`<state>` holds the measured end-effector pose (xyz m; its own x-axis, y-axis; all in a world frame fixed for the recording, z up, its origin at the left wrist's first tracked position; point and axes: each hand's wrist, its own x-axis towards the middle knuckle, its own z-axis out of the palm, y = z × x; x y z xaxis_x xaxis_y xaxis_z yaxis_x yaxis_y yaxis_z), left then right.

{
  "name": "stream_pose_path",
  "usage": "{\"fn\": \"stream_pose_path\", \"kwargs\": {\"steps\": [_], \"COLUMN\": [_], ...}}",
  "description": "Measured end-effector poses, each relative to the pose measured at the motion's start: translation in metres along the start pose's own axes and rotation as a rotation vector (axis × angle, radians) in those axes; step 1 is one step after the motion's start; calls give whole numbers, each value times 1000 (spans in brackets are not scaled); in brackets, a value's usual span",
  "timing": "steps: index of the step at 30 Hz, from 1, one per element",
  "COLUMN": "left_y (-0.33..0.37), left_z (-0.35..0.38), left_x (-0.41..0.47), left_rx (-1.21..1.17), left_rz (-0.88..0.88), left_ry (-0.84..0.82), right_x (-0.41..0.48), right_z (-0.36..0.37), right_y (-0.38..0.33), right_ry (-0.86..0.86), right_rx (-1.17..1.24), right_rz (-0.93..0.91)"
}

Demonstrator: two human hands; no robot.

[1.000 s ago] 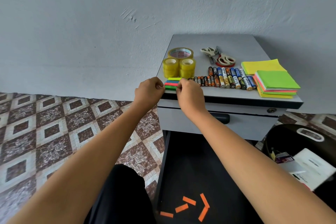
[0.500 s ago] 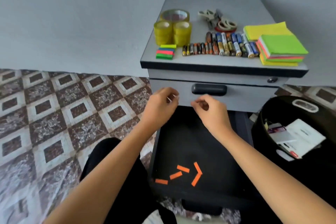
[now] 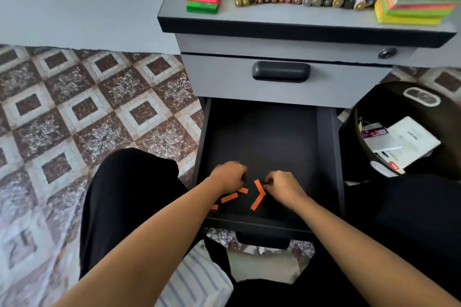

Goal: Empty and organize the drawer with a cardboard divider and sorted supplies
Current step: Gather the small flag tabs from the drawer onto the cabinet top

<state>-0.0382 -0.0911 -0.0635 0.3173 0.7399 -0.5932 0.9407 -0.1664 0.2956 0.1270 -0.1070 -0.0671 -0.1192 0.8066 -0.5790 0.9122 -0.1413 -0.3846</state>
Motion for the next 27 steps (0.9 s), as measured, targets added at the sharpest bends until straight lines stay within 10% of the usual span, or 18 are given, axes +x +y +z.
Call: {"fn": "stream_pose_path", "kwargs": {"steps": [17,27], "left_y": [-7,-15], "left_z": [20,7], "left_x": [10,-2], "left_rx": [127,-86], "left_rz": [-21,-16], "left_ry": [-85,-158], "right_x": [23,15], "right_z": [25,12], "right_y": [5,16], "right_ry": [38,-266], "right_rx": [105,-413], "right_rz": [-43,-572]}}
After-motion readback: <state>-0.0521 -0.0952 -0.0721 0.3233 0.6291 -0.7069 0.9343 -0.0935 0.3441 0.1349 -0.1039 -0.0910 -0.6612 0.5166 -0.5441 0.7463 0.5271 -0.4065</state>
